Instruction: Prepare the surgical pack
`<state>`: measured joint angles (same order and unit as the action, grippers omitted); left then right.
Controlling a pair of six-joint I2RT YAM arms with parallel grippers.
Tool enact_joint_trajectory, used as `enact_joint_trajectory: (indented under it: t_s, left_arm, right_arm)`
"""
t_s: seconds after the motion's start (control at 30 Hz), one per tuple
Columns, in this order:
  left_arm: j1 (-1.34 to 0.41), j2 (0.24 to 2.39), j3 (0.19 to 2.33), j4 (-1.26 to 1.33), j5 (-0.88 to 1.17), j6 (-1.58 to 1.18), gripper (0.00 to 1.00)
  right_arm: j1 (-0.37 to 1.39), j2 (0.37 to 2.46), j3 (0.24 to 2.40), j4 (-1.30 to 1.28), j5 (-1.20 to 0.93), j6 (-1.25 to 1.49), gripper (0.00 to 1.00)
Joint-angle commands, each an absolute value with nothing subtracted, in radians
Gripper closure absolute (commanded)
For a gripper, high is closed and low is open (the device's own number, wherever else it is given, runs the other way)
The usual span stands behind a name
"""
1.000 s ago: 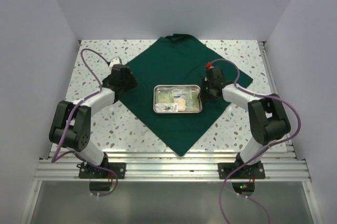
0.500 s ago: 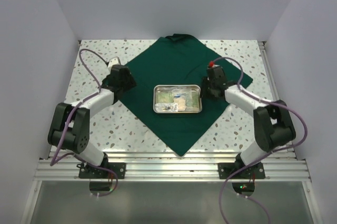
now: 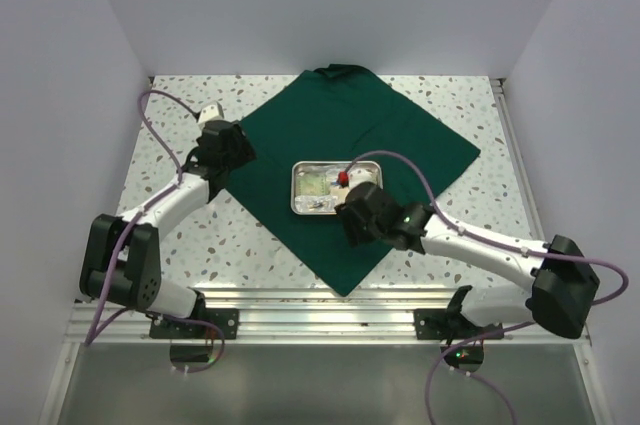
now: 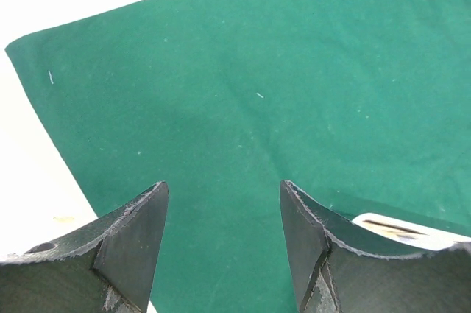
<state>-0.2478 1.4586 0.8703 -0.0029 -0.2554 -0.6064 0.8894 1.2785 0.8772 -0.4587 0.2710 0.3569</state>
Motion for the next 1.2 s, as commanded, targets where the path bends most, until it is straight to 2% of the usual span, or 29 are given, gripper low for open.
enact_joint_trajectory:
  t_s: [0.0,0.17,0.33,0.53,0.83,0.97,1.07,1.17]
  left_arm:
    - [-0.245,1.411,0.861,0.003,-0.247,-0.578,0.34]
    - [-0.247,1.399,0.857,0.005,-0.249,-0.575,0.34]
    - [-0.248,1.401,0.857,0.005,-0.242,-0.574,0.34]
    - [-0.25,1.397,0.853,0.005,-0.242,-0.571,0.34]
    - [-0.252,1.408,0.851,0.009,-0.248,-0.568,0.34]
    - [-0.25,1.413,0.854,0.009,-0.255,-0.566,0.33]
    - [-0.252,1.413,0.853,0.011,-0.258,-0.565,0.33]
    - [-0.252,1.419,0.856,0.009,-0.262,-0.563,0.33]
  right_arm:
    - [1.015,1.232,0.8,-0.515,0.308,0.435,0.39]
    - [1.207,1.256,0.732,-0.466,0.328,0.544,0.39]
    - [1.327,1.336,0.741,-0.466,0.359,0.621,0.42]
    - [1.403,1.39,0.741,-0.434,0.348,0.66,0.43]
    - [1.411,1.456,0.736,-0.413,0.37,0.629,0.45]
    - [1.411,1.515,0.753,-0.439,0.414,0.612,0.56]
    - [1.411,1.528,0.761,-0.436,0.434,0.6,0.59]
    - [1.413,1.535,0.778,-0.448,0.462,0.6,0.79]
